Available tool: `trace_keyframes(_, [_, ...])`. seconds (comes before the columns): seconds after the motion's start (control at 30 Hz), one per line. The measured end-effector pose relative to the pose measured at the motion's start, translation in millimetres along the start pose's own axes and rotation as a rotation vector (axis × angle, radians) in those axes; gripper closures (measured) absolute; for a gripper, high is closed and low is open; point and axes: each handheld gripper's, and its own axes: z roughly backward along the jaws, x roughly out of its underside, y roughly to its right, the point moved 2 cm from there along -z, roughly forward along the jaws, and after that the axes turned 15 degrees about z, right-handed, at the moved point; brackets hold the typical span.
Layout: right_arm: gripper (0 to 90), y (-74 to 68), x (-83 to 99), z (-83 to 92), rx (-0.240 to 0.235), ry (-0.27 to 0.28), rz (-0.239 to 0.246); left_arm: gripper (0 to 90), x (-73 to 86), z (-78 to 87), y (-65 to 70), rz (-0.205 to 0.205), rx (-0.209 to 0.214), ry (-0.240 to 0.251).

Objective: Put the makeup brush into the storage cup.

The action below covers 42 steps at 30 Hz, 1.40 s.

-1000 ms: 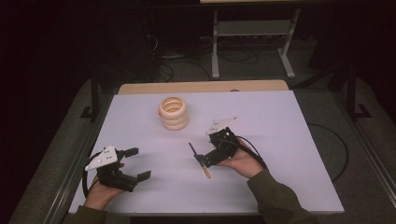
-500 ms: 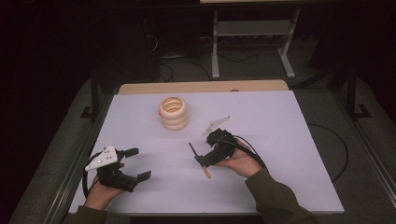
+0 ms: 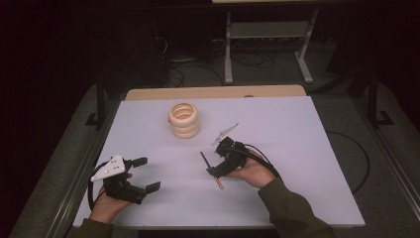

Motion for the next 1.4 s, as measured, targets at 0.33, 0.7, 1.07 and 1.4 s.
trace_keyframes(0.33, [32.5,0.0,3.0,-5.5,-0.014,-0.052,-0.025,0.0,0.0,-0.2,0.0,-0.004,0.002,-0.003])
trace_keyframes(0.7, [49.1,-2.5,4.7,-11.3,-0.041,-0.107,-0.048,0.0,0.0,-0.4,0.2,-0.001,0.002,-0.002])
trace_keyframes(1.07, [61.2,-6.4,6.1,-19.4,-0.067,-0.163,-0.041,0.0,-0.1,-0.2,0.0,-0.002,0.002,-0.001])
trace_keyframes(1.4, [65.8,-8.0,5.3,-26.2,-0.073,-0.194,-0.043,0.0,-0.1,-0.1,0.1,-0.001,0.001,0.001])
